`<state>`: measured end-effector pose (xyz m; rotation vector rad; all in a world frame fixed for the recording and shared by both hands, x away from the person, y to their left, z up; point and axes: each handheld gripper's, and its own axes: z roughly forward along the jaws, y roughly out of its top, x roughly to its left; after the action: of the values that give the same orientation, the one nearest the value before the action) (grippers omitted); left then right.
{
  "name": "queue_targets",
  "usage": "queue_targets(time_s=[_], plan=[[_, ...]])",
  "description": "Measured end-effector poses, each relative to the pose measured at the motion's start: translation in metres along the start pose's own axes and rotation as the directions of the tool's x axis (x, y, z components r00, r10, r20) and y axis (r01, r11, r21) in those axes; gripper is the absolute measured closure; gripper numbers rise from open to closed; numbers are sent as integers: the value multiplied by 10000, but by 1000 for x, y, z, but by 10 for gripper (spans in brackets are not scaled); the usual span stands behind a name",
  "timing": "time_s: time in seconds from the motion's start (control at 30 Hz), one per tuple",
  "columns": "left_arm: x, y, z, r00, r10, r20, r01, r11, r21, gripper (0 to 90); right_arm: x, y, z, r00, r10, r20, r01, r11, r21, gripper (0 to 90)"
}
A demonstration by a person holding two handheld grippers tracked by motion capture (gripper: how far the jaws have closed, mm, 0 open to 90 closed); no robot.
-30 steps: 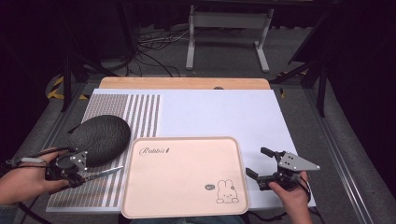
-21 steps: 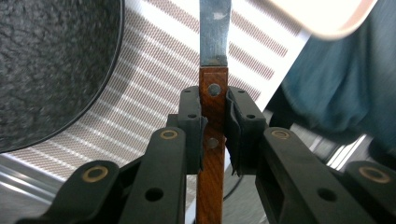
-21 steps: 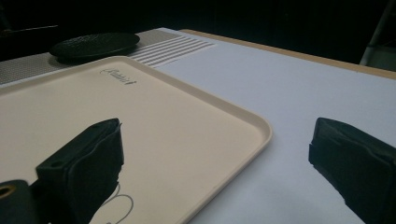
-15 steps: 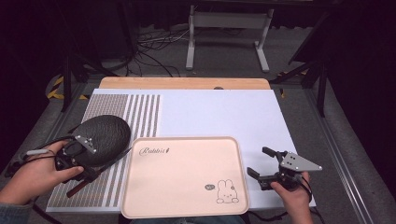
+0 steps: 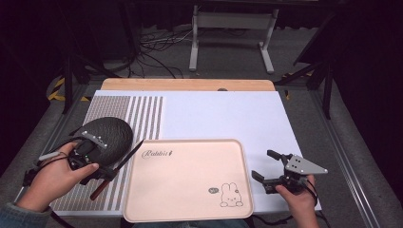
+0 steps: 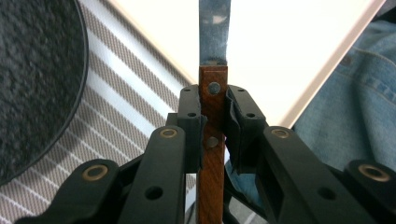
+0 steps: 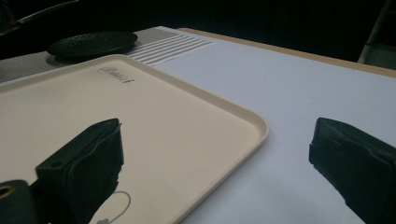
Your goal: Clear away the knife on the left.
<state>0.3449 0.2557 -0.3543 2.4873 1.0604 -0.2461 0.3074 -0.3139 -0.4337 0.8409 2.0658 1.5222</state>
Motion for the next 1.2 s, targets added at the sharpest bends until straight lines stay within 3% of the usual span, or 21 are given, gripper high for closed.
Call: queue_targets(time_s=[0.27,0.6,0.77,1.2], plan=[[-15,13,10,9994,-250,222,254,9996,-148,777,-1,-2,-1,10000,41,67,-42,9999,128,35],[-27,30,25,9991,-91,406,96,9999,-135,777,-3,-2,-2,10000,28,77,-29,9999,117,35],[-28,37,36,9991,-51,411,43,9998,197,776,-2,-2,-2,10000,-29,20,29,9999,104,29],[-31,54,60,9977,-411,537,391,9985,388,776,-2,-2,-1,9998,-167,-93,169,9996,227,28]])
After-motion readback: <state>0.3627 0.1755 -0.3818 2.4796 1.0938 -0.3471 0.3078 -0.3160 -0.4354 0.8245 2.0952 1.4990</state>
